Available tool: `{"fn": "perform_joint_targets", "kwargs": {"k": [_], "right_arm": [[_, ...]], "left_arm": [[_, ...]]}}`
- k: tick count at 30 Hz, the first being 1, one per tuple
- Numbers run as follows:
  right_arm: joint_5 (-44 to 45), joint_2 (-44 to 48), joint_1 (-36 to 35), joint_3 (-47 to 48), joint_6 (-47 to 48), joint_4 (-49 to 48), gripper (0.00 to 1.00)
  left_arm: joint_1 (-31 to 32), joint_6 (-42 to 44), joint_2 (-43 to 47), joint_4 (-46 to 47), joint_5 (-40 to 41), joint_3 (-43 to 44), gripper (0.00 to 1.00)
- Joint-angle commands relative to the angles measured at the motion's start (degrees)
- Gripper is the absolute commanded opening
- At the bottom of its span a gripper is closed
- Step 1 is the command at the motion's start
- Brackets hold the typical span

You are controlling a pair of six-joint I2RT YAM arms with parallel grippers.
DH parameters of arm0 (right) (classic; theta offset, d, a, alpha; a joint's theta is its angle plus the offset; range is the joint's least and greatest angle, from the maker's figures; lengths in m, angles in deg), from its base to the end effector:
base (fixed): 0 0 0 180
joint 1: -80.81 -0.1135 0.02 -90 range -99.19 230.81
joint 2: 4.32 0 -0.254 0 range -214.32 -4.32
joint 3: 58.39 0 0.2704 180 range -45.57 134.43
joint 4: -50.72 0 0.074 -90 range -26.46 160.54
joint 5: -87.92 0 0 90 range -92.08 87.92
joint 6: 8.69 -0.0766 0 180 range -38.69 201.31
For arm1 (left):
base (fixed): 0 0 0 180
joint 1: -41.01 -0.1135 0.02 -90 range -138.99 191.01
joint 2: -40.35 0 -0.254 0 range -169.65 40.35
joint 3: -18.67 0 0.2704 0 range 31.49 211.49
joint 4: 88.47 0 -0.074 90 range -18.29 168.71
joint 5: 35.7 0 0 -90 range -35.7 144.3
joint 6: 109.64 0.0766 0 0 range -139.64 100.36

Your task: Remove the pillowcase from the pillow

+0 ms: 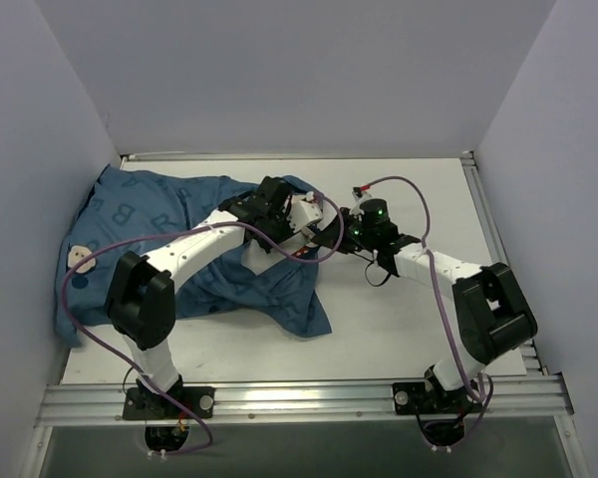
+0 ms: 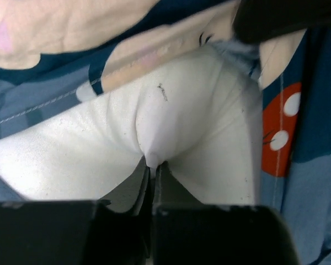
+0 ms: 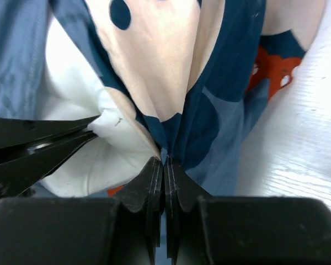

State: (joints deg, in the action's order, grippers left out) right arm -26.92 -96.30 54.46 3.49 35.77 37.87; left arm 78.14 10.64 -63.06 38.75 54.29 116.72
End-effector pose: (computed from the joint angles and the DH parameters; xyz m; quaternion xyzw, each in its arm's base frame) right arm 0.3440 0.2063 0.1892 0.0053 0.7966 0.4802 0.3672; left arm 0.3409 -0.2581 0.2074 0.5336 0.7999 -0.0165 0.2740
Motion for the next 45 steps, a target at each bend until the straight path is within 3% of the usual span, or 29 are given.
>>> {"fn": "perform_joint_targets", "kwargs": {"k": [1,5,8,14,20,24,28,33,36,39,40,45], "right_arm": [[3.2,4.8,5.1,-1.1,3.0,4.3,0.00],[3.4,6.2,8.7,-4.1,5.5,6.5,0.00],[3.4,5.5,8.9,-5.3,6.7,7.1,0.00],[4.0,1.8,8.6,-7.0,7.7,6.6,0.00],[4.8,1.4,7.4,-7.5,8.6,7.4,0.00],[7.3,1.4,5.0,-6.7,10.8,9.7,0.00],[3.2,1.4,1.1,-2.4,15.6,8.5,0.00],[3.4,3.7,-2.4,4.6,16.4,9.9,0.00],[2.7,4.9,-2.8,6.6,15.1,10.6,0.14],[2.2,6.4,-3.7,6.6,14.2,11.7,0.35],[2.0,7.2,-4.1,6.4,13.9,12.0,0.48],[4.0,13.2,-7.8,2.5,9.0,12.0,0.70]], "left_arm": [[-2.0,-3.7,0.7,-2.5,1.6,-3.6,0.02],[-11.9,-8.6,7.9,-1.5,-3.5,1.3,0.02],[-15.7,-10.1,11.8,-2.1,-4.4,6.5,0.02],[-17.9,-14.5,16.8,-4.1,-11.7,14.4,0.02],[-20.6,-14.5,17.9,-2.9,-8.2,17.3,0.02],[-24.4,-17.0,16.8,-2.6,-11.6,18.3,0.02],[-21.2,-17.8,17.3,-1.8,-14.3,12.4,0.02],[-12.4,-18.3,16.8,2.2,-13.7,1.1,0.02],[-11.6,-19.4,14.9,3.1,-14.1,0.6,0.02],[-11.4,-19.6,12.9,3.2,-14.9,2.9,0.02],[-11.3,-19.9,12.5,3.7,-15.2,3.9,0.02],[-10.5,-20.1,9.8,4.5,-15.6,6.3,0.02]]}}
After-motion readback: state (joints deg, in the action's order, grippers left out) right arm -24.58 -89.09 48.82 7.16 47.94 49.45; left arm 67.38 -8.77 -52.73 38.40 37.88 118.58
